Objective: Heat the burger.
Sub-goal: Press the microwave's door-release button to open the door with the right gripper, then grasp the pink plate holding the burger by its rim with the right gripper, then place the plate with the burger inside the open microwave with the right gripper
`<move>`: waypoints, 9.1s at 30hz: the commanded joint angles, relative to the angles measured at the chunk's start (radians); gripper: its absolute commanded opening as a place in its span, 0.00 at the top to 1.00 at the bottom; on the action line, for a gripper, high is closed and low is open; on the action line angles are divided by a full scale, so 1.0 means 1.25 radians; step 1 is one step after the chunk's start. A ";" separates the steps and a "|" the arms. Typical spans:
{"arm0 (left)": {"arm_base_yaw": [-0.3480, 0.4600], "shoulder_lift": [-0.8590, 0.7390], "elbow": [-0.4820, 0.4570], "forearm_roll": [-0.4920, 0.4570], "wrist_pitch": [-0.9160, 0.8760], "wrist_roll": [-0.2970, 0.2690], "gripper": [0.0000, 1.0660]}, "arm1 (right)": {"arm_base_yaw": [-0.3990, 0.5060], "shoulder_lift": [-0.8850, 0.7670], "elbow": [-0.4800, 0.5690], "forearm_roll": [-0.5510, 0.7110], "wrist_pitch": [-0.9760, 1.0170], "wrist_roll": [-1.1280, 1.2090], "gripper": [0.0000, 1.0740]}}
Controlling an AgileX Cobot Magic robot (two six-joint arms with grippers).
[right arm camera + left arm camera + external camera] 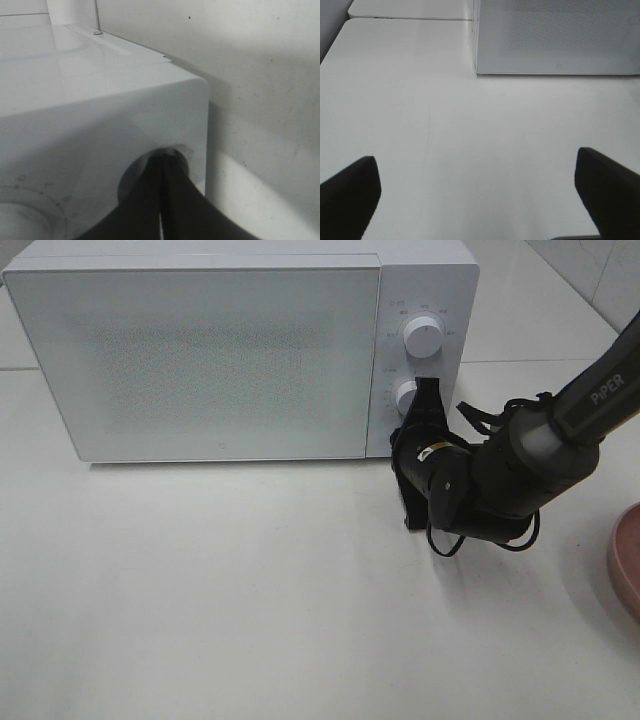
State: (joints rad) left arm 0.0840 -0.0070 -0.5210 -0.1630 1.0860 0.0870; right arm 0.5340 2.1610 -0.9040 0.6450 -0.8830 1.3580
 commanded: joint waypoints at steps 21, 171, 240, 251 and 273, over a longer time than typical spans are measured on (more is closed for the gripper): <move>-0.002 -0.012 0.003 -0.005 -0.011 0.002 0.08 | -0.014 -0.030 -0.063 -0.024 -0.147 -0.051 1.00; -0.002 -0.012 0.003 -0.005 -0.011 0.002 0.08 | -0.362 -0.414 0.166 -0.774 1.158 -1.022 0.19; -0.002 -0.012 0.003 -0.005 -0.011 0.002 0.08 | -0.235 -0.443 0.181 -0.956 1.270 -0.706 1.00; -0.002 -0.012 0.003 -0.005 -0.011 0.002 0.08 | -0.157 -0.482 0.182 -1.050 1.358 -0.630 1.00; -0.002 -0.012 0.003 -0.005 -0.011 0.002 0.08 | 0.085 -0.592 0.223 -1.089 1.482 -0.619 1.00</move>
State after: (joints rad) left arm 0.0840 -0.0070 -0.5210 -0.1630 1.0860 0.0870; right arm 0.5980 1.4430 -0.6290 -0.6510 0.9120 0.5730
